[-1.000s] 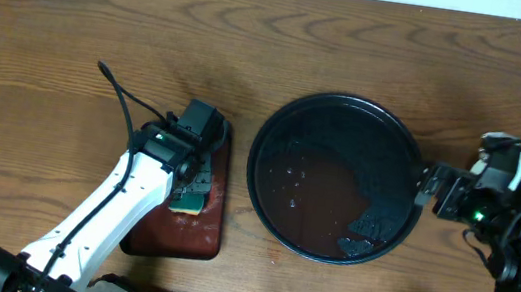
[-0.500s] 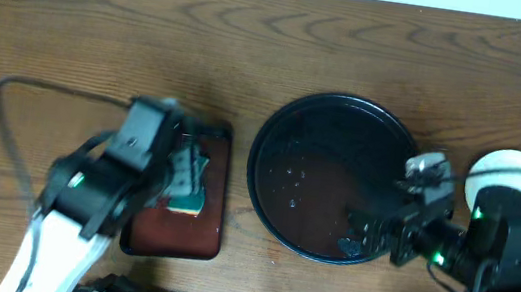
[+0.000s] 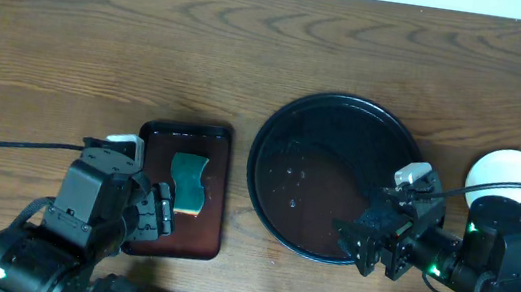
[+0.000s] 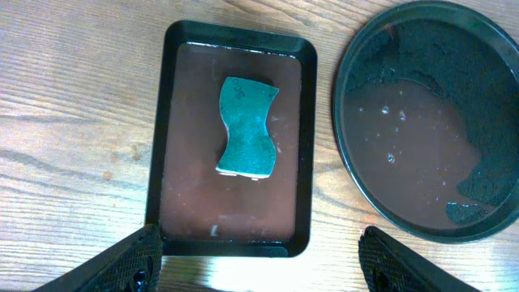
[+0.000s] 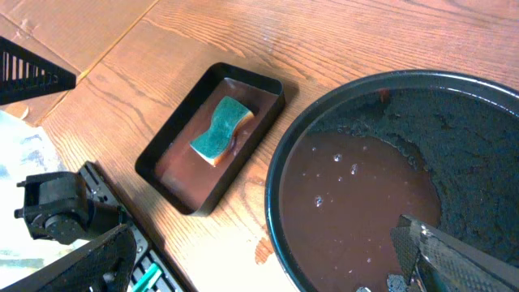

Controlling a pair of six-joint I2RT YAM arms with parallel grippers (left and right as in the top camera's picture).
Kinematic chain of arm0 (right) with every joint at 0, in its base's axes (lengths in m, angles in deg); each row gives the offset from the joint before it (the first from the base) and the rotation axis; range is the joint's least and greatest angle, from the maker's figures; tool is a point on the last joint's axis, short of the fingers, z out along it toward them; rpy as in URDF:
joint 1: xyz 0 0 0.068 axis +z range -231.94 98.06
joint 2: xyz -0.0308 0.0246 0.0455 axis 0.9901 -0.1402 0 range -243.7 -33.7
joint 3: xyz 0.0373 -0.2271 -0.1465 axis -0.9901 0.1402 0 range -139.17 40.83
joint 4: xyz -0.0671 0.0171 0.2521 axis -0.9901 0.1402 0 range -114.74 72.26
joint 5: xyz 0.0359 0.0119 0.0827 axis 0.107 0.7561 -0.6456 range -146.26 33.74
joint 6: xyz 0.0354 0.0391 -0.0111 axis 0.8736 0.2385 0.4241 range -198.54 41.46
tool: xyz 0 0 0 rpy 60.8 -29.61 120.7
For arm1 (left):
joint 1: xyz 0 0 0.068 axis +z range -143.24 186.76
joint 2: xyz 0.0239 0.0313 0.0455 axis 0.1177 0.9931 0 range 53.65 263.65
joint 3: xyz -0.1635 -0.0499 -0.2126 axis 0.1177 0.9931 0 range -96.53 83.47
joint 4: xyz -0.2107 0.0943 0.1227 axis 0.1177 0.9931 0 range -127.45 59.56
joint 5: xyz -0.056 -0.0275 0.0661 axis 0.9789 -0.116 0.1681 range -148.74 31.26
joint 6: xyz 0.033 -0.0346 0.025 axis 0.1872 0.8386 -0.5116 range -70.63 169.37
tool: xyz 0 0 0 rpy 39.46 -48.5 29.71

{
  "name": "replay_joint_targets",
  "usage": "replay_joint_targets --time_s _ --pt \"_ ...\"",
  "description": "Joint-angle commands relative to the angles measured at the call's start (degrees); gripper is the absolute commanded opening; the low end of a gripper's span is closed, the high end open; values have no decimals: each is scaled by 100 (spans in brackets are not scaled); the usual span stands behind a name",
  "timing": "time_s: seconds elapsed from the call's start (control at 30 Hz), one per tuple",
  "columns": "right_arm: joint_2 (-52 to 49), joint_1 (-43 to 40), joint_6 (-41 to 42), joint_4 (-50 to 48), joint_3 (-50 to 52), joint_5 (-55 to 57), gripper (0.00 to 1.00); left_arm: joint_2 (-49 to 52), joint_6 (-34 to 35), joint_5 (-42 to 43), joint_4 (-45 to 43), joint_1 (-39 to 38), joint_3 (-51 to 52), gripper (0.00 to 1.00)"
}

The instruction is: Clean dirty plates on tray and stack at the side

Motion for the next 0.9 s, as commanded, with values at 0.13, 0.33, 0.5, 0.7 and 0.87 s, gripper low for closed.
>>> replay_joint_targets --time_s 0.13,0.33,0.5,0.7,0.87 --pt "9 66 -85 2 -37 -63 99 -2 -28 13 20 24 -39 79" --pt "415 0 -437 138 48 319 99 -2 -31 15 20 24 -39 79" --pt "1353 -492 -634 -813 566 1099 99 -2 -31 13 20 24 -39 79" --pt "2549 -935 -643 -1318 1668 1095 99 -2 -31 13 20 24 -39 79" --pt "3467 -949 -643 -1602 2535 1250 99 -2 -28 13 20 24 -39 79"
